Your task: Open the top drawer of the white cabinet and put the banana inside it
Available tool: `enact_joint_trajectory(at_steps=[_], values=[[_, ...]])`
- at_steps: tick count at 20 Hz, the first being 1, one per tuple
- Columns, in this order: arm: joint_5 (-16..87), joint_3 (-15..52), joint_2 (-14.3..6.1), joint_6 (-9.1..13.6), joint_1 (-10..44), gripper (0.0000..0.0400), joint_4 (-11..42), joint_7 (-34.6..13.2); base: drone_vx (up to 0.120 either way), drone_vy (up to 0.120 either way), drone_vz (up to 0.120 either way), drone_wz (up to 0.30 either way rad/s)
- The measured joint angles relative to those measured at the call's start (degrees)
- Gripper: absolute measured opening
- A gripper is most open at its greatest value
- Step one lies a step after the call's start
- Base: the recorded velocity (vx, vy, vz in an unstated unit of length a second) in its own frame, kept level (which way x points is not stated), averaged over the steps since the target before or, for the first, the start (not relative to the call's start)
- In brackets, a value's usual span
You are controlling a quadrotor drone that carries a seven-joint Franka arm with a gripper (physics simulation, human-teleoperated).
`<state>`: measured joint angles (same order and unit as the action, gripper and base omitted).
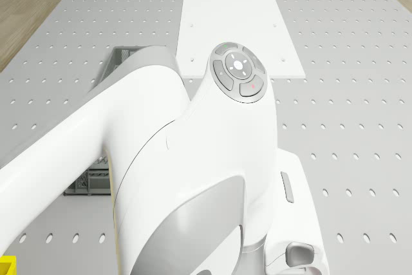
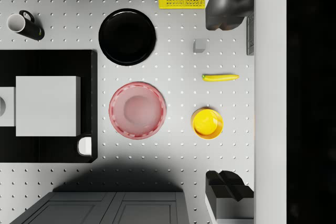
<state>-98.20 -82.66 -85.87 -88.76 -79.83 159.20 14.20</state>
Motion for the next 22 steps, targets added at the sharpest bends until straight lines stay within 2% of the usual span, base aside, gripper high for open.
enact_joint_trajectory(at_steps=[15,19,22], values=[[0.8,-0.1,-1.9,-1.7,-0.2,0.0400,0.0,0.2,0.120,0.120,0.000,0.000],[0.9,-0.1,-2.3,-2.1,-0.3,0.0400,-0.1,0.2,0.120,0.000,0.000,0.000],[1.0,-0.1,-2.6,-2.4,-0.3,0.0400,-0.1,0.3,0.120,0.000,-0.107,0.000]])
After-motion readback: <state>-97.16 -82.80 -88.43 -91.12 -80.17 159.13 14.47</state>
